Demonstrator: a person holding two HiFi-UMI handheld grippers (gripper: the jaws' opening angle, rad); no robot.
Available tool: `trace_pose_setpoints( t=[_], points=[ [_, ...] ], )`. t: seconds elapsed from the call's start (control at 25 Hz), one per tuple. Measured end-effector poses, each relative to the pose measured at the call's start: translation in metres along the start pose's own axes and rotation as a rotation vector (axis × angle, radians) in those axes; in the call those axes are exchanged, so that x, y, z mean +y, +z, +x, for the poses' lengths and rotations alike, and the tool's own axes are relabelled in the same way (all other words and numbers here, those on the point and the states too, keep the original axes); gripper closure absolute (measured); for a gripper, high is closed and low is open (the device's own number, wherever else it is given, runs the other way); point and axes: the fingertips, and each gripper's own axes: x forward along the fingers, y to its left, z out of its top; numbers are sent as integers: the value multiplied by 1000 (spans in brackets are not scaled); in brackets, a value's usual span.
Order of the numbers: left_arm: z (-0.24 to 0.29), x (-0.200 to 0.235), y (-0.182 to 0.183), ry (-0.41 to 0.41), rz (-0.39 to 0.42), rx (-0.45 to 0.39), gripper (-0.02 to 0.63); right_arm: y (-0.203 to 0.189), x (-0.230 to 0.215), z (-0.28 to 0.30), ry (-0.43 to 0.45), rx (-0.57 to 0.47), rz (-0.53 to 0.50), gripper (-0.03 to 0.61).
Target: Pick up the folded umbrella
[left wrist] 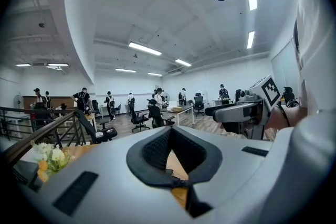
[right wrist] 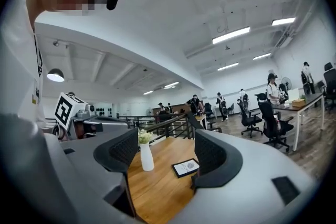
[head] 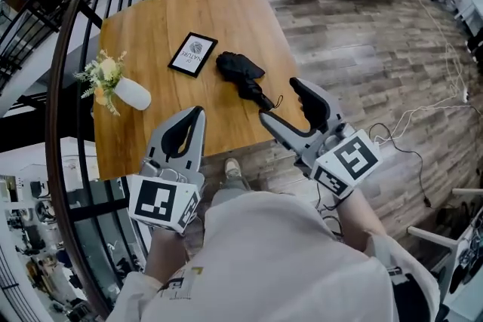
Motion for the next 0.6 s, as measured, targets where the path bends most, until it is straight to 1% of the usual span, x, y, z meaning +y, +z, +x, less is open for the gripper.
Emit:
trace_pose_setpoints(
  t=[0.16,0.32,0.48,0.6],
  points=[
    [17,52,-18,-40,-16,32,598,-9,-2,56,-26,49,-18,233],
    [38,95,-42,-75,-44,66,598,-30,-14,103,-62,113,-19,232],
    [60,121,-68,-114,-97,103,598,-53,-31,138,-101,176,-14,230],
    [74,129,-89,-123,-140,136,598,-73,-39,155,-94,233,-4,230]
  ],
)
